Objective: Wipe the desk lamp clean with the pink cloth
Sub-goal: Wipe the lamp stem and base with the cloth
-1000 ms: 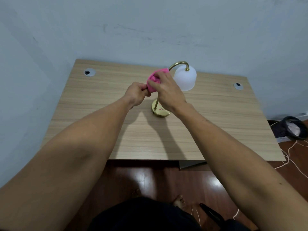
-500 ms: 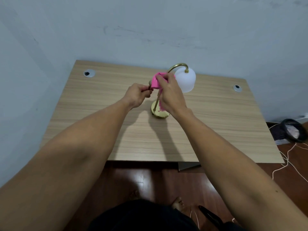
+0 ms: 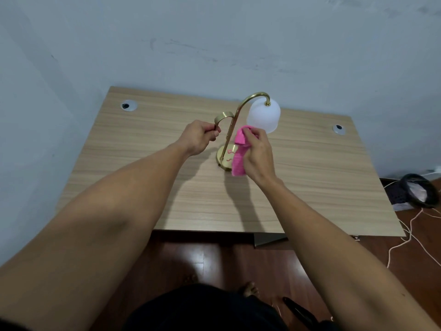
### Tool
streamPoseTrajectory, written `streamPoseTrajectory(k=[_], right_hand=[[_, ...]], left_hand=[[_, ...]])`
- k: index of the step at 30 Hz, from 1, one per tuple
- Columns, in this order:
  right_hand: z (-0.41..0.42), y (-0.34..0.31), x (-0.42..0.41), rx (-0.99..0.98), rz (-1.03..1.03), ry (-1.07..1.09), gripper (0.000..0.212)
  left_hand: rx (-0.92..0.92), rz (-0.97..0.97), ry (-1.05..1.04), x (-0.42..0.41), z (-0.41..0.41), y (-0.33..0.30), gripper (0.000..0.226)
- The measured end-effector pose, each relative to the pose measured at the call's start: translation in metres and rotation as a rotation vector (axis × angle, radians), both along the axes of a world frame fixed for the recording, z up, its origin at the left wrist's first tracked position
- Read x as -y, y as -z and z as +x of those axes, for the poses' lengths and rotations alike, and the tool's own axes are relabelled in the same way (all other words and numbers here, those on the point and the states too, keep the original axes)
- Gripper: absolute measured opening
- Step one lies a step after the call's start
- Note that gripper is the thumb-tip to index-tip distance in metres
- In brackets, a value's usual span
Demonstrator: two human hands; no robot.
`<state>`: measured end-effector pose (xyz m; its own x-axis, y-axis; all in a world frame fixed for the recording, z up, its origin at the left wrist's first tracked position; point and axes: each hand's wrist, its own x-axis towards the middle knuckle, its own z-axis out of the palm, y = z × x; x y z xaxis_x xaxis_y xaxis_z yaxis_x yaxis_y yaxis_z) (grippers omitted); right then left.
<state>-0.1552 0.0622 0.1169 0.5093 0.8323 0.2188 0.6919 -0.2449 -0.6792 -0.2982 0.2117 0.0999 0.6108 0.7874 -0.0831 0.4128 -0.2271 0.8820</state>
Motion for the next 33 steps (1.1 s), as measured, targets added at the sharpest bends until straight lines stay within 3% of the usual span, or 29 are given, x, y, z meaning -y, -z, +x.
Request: streamPoseTrajectory(k=[4, 11, 16, 19, 22, 25, 30, 33], right_hand=[[0.021, 0.015, 0.010, -0.157, -0.110, 0.066, 0.048], [0.048, 0.044, 0.025, -0.249, -0.256, 0.092, 0.056], [0.066, 0.063, 0.016, -0.278, -0.313, 0.089, 0.056], [0.077, 0.074, 0.005, -0.294, -0.317, 0.074, 0.055], [0.087, 0.085, -0.010, -0.301, -0.323, 0.057, 0.054], [0.093, 0.092, -0.026, -0.320, -0.297, 0.026, 0.049], [0.088, 0.113, -0.055, -0.266, -0.217, -0.063, 0.048], [0.081, 0.127, -0.076, -0.315, -0.338, -0.149, 0.050]], left_hand=[[-0.006, 0.008, -0.021, 0.001, 0.002, -0.003, 0.017], [0.003, 0.047, -0.194, -0.001, 0.016, -0.001, 0.021], [-0.004, -0.066, -0.371, 0.014, 0.033, 0.016, 0.038], [-0.104, -0.084, -0.331, 0.026, 0.043, 0.031, 0.042], [-0.041, -0.136, -0.318, 0.032, 0.055, 0.036, 0.055], [0.034, -0.089, -0.340, 0.029, 0.067, 0.033, 0.045], [-0.067, 0.041, -0.269, 0.010, 0.067, 0.029, 0.041], [-0.123, 0.106, -0.172, -0.002, 0.067, 0.027, 0.039]])
